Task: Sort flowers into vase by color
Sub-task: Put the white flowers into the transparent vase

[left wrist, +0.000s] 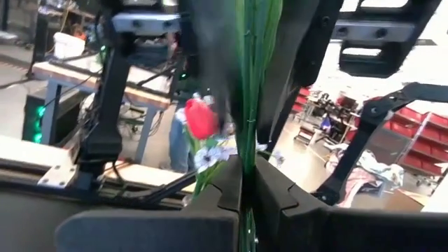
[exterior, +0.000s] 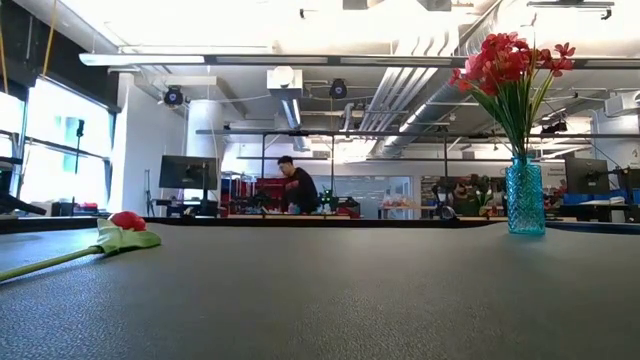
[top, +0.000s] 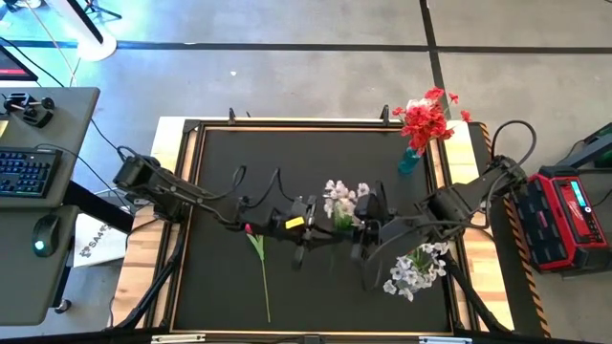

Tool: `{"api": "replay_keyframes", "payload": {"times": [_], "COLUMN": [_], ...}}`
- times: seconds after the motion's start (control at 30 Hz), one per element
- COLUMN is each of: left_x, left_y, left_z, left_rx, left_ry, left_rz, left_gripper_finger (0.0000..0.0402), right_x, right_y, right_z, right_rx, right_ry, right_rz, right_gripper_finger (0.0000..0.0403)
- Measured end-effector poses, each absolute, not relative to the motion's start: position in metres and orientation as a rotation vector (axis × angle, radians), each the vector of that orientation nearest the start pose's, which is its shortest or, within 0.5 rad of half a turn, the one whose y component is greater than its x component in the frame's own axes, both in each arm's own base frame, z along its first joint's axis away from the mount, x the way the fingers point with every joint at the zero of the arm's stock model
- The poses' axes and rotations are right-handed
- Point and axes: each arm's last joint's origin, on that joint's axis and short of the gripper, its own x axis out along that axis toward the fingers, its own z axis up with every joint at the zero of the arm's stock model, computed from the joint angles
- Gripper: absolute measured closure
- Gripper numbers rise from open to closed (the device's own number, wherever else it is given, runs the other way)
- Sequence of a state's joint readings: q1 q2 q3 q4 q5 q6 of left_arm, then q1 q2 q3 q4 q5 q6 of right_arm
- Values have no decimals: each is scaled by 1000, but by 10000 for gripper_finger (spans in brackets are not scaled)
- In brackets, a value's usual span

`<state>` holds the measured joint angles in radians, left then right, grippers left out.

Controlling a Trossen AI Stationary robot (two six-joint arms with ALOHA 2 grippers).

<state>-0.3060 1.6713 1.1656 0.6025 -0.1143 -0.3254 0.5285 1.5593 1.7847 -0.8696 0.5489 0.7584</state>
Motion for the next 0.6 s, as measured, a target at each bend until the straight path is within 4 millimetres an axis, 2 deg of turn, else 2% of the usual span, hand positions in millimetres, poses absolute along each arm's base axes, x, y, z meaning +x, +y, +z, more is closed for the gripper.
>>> {"api": "replay_keyframes", "payload": {"times": [0.07, 0.27, 0.43, 0.6], "left_x": [369, 370, 370, 369], "left_y": [-113, -109, -109, -108], "left_z": [308, 298, 291, 283], "left_rx": [-357, -360, -361, -346], "left_ry": [-44, 42, 114, 190], "left_rz": [-187, -104, -79, -61], "left_gripper_finger": [393, 330, 279, 261], "right_x": [279, 271, 246, 213], "right_y": [148, 150, 150, 144], "right_z": [425, 419, 419, 429], "right_rx": [377, 329, 311, 324], "right_ry": [514, 561, 613, 607], "right_rz": [-216, -277, -330, -374], "right_gripper_finger": [387, 398, 400, 401]}}
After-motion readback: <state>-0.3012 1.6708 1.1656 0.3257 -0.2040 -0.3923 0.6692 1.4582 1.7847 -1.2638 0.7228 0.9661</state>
